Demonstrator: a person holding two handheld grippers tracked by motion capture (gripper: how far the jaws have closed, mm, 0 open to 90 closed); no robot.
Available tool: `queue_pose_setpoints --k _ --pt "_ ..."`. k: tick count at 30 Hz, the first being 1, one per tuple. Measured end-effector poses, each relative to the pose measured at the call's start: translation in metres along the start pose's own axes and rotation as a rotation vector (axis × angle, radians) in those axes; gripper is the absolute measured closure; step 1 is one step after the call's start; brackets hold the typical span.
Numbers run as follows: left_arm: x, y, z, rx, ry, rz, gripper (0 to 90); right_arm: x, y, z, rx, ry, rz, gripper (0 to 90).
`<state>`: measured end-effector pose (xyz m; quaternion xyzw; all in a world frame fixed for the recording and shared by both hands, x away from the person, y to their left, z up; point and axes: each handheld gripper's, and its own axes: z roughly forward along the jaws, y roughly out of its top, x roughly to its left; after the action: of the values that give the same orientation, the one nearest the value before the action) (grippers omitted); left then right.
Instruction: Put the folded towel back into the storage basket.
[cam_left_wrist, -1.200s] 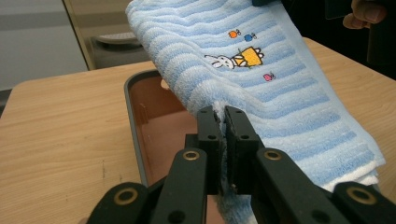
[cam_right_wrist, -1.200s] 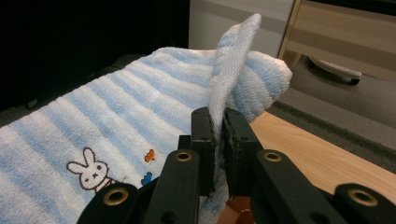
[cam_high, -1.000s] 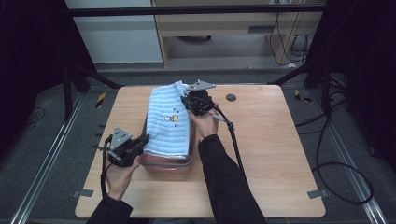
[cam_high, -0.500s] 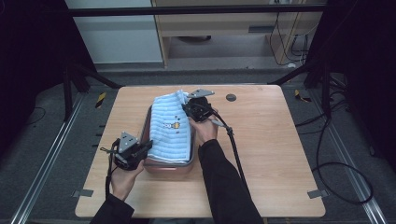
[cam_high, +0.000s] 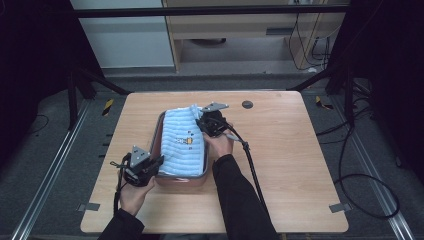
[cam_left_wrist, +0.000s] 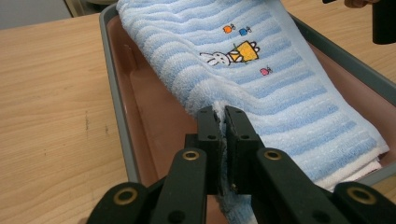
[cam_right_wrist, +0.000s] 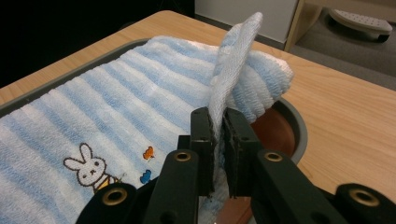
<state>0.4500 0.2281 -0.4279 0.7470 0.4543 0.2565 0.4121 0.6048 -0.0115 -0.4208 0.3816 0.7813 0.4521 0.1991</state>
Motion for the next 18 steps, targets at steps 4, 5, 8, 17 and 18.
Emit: queue_pose_setpoints --k 4,5,8,17,18 --pt "0.000 -0.002 0.001 0.013 0.002 0.000 85.0 0.000 -0.002 0.002 0.011 0.002 -0.004 82.9" --pt "0.001 -0.003 0.002 0.019 0.001 -0.001 84.9 0.000 -0.003 0.003 0.017 0.002 -0.002 82.6" --pt "0.003 -0.004 0.004 0.035 0.006 -0.016 83.3 0.001 -0.006 0.006 0.040 0.003 0.001 79.6" --pt "0.007 -0.004 0.006 0.047 0.037 -0.022 72.6 0.002 -0.011 0.004 0.072 -0.015 -0.023 68.3" --pt "0.008 -0.004 0.005 0.036 0.038 -0.024 70.2 0.002 -0.010 0.002 0.065 -0.014 -0.016 67.9"
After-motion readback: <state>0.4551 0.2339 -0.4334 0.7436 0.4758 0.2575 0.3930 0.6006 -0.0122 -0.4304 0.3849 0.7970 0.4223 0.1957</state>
